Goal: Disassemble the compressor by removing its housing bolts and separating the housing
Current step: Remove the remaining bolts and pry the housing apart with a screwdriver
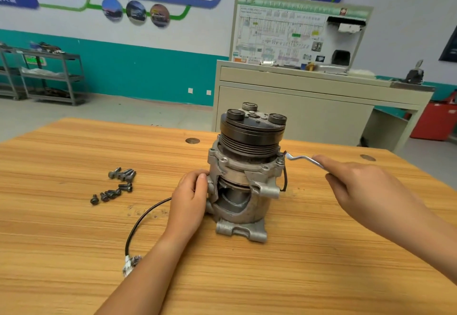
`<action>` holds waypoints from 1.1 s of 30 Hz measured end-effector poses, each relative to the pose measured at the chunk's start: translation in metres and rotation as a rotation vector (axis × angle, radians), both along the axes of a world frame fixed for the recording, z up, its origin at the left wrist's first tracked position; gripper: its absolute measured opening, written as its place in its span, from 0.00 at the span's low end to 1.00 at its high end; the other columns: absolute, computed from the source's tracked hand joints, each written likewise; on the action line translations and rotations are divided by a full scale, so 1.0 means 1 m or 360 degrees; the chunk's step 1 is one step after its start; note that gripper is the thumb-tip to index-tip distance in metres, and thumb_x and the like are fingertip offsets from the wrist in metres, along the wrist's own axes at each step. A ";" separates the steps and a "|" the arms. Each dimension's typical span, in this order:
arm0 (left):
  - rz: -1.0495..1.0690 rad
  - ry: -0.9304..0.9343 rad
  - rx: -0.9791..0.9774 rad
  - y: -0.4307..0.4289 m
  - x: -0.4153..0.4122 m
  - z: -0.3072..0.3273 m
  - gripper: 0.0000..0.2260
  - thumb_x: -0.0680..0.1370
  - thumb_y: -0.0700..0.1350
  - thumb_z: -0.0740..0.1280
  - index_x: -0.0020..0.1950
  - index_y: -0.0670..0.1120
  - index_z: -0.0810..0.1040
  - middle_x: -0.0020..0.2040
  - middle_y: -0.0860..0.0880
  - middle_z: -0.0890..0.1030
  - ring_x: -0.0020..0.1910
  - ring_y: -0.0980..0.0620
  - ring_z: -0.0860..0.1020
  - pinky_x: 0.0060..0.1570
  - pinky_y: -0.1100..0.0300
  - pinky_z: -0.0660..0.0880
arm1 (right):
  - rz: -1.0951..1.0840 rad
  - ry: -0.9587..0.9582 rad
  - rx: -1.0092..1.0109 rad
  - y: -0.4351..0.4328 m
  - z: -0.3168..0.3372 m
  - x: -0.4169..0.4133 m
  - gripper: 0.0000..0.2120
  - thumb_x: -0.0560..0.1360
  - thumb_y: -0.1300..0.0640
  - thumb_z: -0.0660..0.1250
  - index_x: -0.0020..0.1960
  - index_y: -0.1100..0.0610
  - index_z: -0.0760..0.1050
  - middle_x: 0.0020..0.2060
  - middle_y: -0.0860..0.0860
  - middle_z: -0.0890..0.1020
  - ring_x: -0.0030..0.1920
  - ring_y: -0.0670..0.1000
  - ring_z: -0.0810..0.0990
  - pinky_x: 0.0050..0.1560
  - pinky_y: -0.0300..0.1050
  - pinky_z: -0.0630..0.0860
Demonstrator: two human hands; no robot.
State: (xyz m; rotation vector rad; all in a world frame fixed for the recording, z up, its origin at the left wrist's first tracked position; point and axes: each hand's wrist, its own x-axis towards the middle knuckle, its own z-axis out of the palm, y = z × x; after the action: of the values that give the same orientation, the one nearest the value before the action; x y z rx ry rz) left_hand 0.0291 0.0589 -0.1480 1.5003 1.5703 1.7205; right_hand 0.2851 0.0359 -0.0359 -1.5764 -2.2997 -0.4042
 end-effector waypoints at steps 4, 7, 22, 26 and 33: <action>0.0072 0.0132 -0.0018 0.004 0.000 -0.002 0.10 0.80 0.44 0.56 0.46 0.57 0.74 0.43 0.57 0.77 0.44 0.64 0.75 0.38 0.74 0.66 | -0.0098 -0.0134 -0.0026 0.001 0.004 -0.010 0.22 0.79 0.54 0.51 0.70 0.38 0.53 0.39 0.46 0.74 0.42 0.52 0.75 0.41 0.47 0.75; 0.0157 0.0393 -0.0001 0.006 -0.002 -0.001 0.07 0.80 0.43 0.55 0.49 0.52 0.72 0.39 0.58 0.75 0.40 0.62 0.73 0.36 0.69 0.64 | -0.0188 -0.0365 -0.0063 -0.003 0.012 -0.019 0.23 0.78 0.59 0.52 0.70 0.43 0.54 0.34 0.46 0.69 0.38 0.51 0.72 0.35 0.45 0.73; 0.0182 0.0567 -0.0022 -0.004 -0.008 0.003 0.06 0.77 0.47 0.57 0.42 0.50 0.72 0.32 0.54 0.76 0.33 0.57 0.75 0.33 0.55 0.70 | -0.0227 -0.0932 0.0054 -0.001 0.024 -0.040 0.26 0.78 0.61 0.52 0.74 0.56 0.47 0.38 0.52 0.66 0.32 0.51 0.66 0.27 0.41 0.61; 0.0189 0.0530 -0.0020 -0.005 -0.008 0.003 0.05 0.77 0.45 0.59 0.42 0.48 0.73 0.32 0.53 0.77 0.34 0.57 0.75 0.36 0.53 0.71 | -0.0211 -0.0845 -0.0018 0.004 0.024 -0.027 0.27 0.78 0.60 0.54 0.74 0.51 0.46 0.36 0.49 0.65 0.31 0.48 0.64 0.25 0.39 0.58; 0.0162 0.0482 -0.0028 -0.004 -0.008 0.002 0.05 0.77 0.43 0.60 0.42 0.49 0.73 0.33 0.53 0.77 0.35 0.57 0.74 0.35 0.54 0.69 | -0.0251 -0.1106 0.0125 -0.003 0.017 -0.048 0.23 0.78 0.63 0.52 0.72 0.63 0.52 0.29 0.52 0.59 0.24 0.51 0.59 0.20 0.43 0.54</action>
State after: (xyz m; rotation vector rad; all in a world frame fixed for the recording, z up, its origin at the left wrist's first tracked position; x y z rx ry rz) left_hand 0.0211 0.0550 -0.1461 1.7664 1.8339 1.5834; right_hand 0.2371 0.0325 -0.0193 -1.7782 -2.5795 -1.2327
